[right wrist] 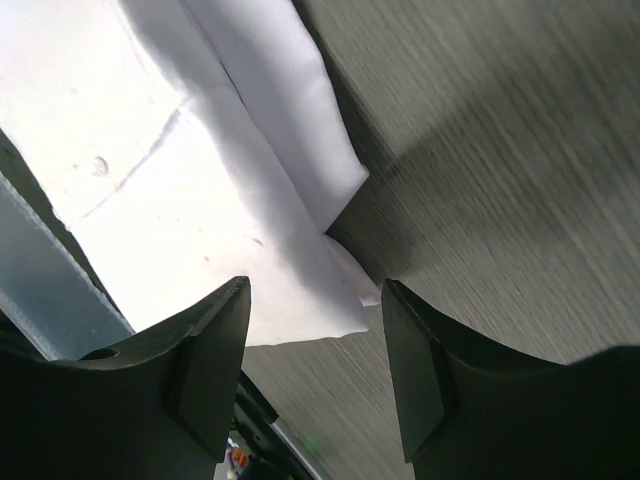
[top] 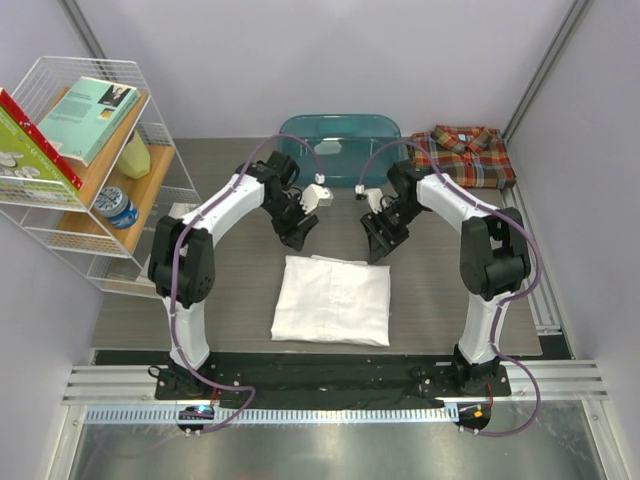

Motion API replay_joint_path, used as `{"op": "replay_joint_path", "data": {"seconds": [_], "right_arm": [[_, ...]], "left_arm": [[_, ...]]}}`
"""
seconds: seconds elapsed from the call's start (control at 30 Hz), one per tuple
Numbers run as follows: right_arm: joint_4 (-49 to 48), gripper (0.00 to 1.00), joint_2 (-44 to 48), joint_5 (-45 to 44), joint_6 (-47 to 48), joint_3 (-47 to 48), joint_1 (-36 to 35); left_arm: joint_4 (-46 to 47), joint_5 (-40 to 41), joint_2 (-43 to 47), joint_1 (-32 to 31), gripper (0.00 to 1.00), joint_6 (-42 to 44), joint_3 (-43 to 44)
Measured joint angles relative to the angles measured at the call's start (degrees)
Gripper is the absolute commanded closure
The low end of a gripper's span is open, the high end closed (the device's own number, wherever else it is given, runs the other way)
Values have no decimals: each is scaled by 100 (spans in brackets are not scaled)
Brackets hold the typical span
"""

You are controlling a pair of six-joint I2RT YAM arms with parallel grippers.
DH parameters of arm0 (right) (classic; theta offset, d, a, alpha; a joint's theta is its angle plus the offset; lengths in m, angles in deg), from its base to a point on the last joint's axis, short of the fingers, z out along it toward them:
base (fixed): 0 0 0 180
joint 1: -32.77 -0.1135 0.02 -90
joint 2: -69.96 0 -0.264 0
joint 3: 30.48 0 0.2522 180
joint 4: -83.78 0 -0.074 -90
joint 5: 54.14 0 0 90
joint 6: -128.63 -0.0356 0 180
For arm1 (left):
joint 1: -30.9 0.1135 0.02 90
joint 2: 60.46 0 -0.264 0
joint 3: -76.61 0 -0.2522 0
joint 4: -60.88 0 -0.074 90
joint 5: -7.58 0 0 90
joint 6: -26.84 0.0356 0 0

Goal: Fold and stack the long sleeve shirts
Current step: Fold the shirt

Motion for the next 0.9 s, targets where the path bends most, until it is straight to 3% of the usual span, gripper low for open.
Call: {"op": "replay_joint_path", "data": {"seconds": [0.2,0.27,0.33,0.37,0.4,0.43,0.5,0.57,0.9], "right_arm": [[13,39,-120,-85,170,-385,-9],[17,45,-120,-83,214,-446,-4],[17,53,-120,-83,269,-496,0],[20,73,-120,-85,295,-520,2],[20,82,-120,-85,317,-542,2],[24,99,-120,-94,350,-551,2],[26,99,-120,-109,365,-553,2],[22,99,-120,-140,348,-553,13],[-175,99,-149,-476,251,-457,177]], "left_arm": [[-387,-297,-555,39,42,-76,144],[-481,-367,-632,39,43,-76,140],[-538,-417,-654,37,53,-81,118],[-542,-435,-654,37,58,-96,92],[-551,-448,-654,37,69,-114,76],[-555,-457,-654,37,76,-105,55],[-586,-483,-662,37,92,-142,52],[-612,-518,-673,37,100,-186,63],[-435,-492,-999,63,100,-404,271]]}}
